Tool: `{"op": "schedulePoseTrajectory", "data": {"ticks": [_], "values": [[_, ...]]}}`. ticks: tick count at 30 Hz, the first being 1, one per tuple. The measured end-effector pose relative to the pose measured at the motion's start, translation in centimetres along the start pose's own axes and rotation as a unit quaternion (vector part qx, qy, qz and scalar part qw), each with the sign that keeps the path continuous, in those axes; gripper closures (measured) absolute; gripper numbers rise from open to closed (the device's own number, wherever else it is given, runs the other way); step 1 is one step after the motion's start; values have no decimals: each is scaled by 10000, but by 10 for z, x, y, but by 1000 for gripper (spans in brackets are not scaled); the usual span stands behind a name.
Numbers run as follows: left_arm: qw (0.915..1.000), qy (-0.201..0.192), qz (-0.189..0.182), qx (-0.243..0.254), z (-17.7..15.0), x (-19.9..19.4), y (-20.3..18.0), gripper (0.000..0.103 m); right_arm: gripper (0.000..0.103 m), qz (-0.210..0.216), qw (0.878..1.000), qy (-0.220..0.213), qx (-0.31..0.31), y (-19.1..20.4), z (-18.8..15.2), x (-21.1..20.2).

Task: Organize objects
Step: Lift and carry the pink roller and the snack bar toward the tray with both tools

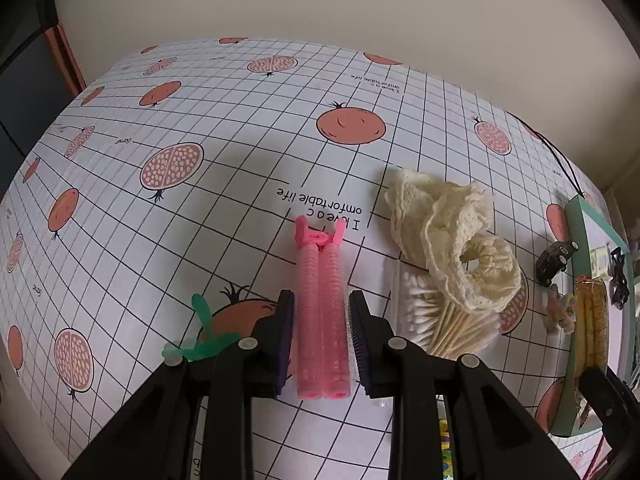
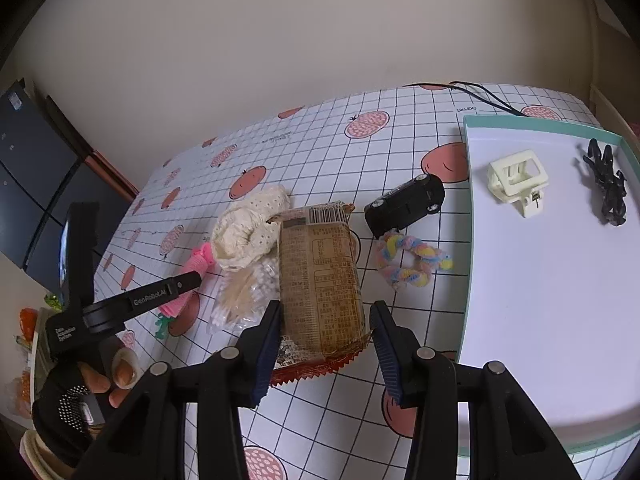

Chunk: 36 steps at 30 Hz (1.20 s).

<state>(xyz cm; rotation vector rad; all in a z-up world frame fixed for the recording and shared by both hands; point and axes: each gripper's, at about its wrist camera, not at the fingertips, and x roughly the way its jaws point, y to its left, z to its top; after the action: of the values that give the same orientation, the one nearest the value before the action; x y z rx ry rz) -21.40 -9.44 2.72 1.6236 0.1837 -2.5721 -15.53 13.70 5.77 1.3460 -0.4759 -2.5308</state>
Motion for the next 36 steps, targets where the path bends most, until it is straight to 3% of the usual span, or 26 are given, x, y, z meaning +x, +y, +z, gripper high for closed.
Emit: {"op": "schedulePoseTrajectory", "data": {"ticks": [22,36], "values": [[9976,-693,82,-5,10,-45,-16,75,56,-143,9995,-269,-103,-11,2,-19],[9926,-983,-370,604,4,-75,-94,75,56,-549,9967,-563,201,-64,4,-50]]}}
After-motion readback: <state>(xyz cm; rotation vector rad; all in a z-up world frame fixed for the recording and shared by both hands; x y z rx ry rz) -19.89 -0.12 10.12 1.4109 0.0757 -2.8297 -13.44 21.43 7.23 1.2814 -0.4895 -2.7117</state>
